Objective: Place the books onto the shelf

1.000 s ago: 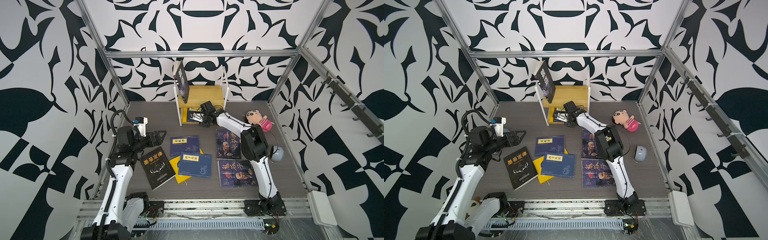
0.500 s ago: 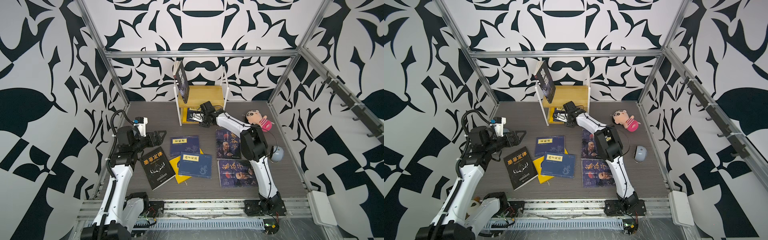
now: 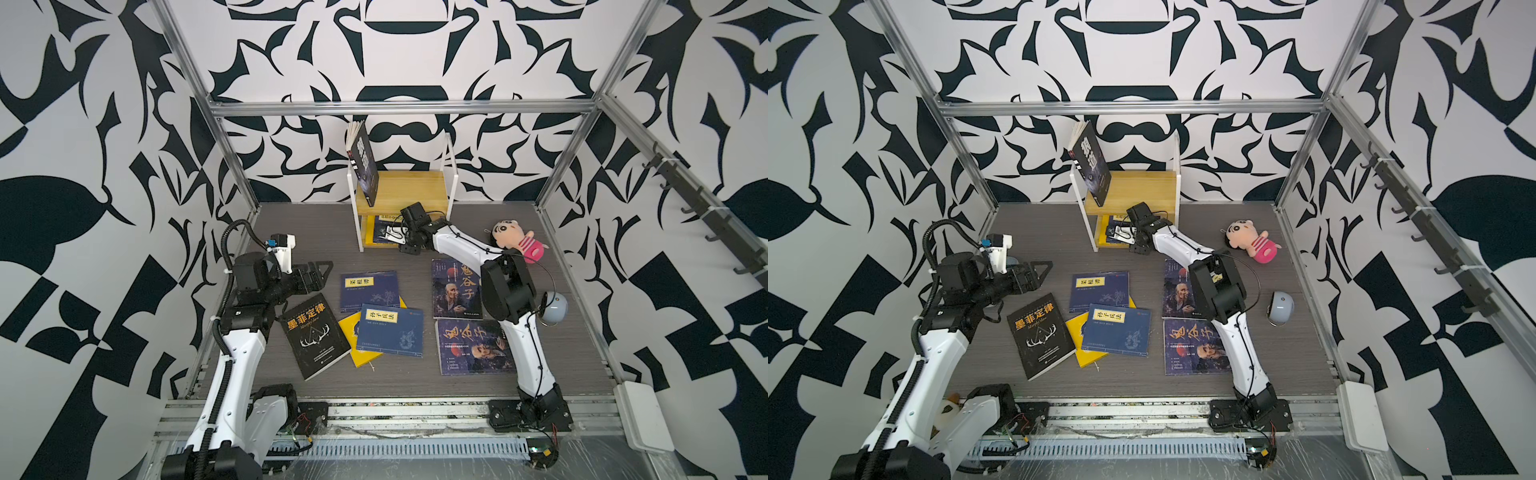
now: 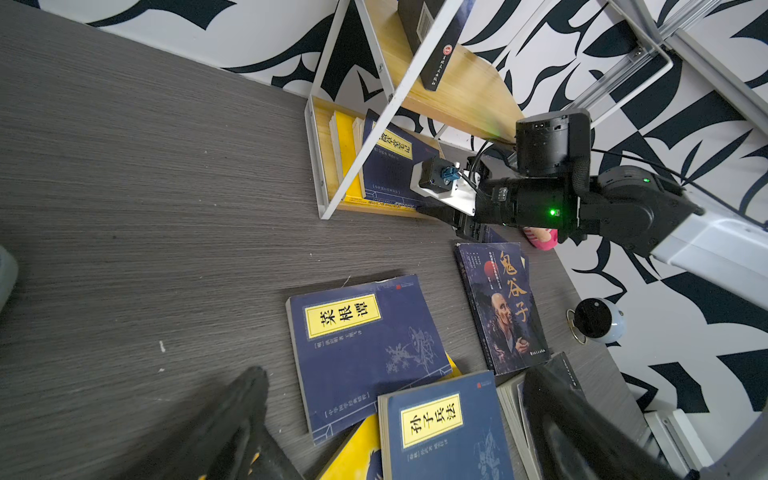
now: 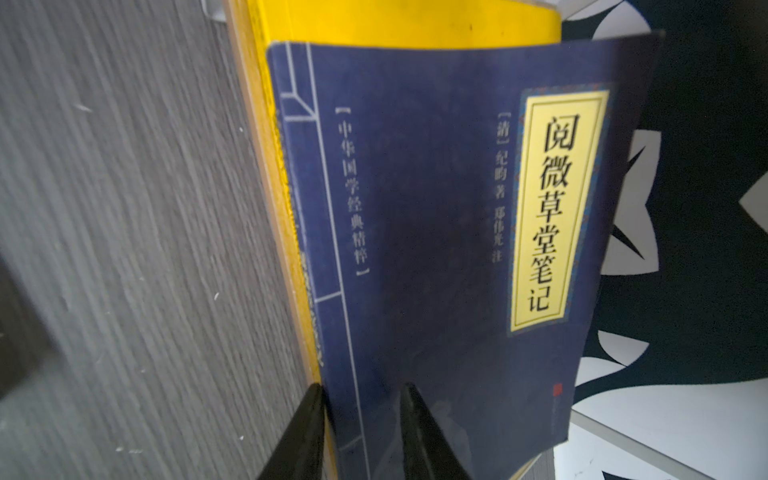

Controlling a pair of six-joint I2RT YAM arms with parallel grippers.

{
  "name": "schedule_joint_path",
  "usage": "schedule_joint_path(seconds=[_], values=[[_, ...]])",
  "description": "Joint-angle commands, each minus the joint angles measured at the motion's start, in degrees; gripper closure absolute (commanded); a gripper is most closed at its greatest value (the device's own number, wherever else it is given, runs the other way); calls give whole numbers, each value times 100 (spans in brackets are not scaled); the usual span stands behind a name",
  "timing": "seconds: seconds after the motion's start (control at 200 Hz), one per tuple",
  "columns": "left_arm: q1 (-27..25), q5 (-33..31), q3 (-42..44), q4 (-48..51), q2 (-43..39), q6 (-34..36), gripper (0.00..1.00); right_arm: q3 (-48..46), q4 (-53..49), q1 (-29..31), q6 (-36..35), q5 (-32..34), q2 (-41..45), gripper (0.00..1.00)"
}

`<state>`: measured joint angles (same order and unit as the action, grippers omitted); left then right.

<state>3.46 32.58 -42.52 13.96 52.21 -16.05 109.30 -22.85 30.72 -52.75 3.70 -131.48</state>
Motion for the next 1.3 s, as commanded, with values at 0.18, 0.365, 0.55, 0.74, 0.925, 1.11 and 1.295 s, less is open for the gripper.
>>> schedule_joint_path(seconds=[0.18,0.365,0.55,0.74,0.925,1.11,1.295], values=[[-3,93,42,-61,-55,15,0,-172,236,-84,-60,86,503,68],[-3,69,26,-45,-36,48,1,-302,237,-73,11,60,679,65],[40,-89,-105,134,21,153,0,-909,220,134,656,-208,1541,54],[153,-759,-495,634,192,-16,0,-1296,-177,762,2130,-370,2439,45],[222,-1728,-1108,1549,601,151,1,-2011,255,1485,4498,-464,3067,40],[637,-2360,-1446,2485,839,-55,0,-2301,572,1843,7073,-1086,3008,39],[1326,-1731,-1095,2871,1103,-897,1,-2239,882,2137,8325,-1508,2368,40]])
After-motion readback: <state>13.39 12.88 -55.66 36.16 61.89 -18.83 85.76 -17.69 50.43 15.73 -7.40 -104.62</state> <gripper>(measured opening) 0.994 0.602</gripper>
